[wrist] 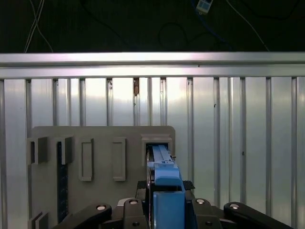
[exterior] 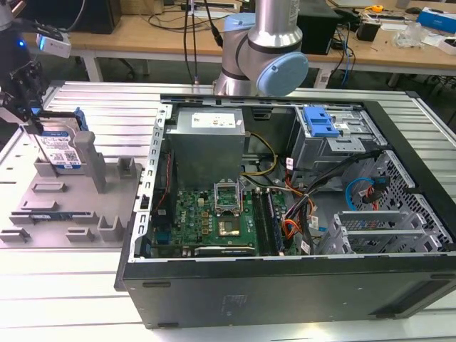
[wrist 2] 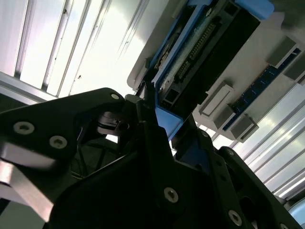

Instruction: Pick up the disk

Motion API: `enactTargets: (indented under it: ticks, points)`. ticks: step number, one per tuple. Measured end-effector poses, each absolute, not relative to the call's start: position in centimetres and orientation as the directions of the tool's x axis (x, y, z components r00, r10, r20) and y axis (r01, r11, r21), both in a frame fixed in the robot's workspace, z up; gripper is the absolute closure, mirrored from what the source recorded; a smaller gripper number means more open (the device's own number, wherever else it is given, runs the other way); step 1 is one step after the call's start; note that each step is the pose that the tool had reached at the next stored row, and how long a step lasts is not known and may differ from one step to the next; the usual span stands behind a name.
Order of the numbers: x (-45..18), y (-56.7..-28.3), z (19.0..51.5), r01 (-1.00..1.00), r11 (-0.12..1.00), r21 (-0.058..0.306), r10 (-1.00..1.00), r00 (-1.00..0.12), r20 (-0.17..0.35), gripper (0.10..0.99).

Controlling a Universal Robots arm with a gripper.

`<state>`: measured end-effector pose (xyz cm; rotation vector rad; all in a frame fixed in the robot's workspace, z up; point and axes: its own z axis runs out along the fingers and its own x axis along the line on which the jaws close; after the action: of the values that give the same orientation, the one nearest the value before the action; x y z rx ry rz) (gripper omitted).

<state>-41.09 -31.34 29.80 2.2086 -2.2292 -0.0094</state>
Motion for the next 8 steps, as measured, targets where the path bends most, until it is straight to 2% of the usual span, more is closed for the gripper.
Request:
enactTargets:
  ticks: [8]
  points:
    - [-41.09, -31.35, 30.23, -1.000, 0.009, 0.006, -1.000, -0.009, -0.001, 0.718]
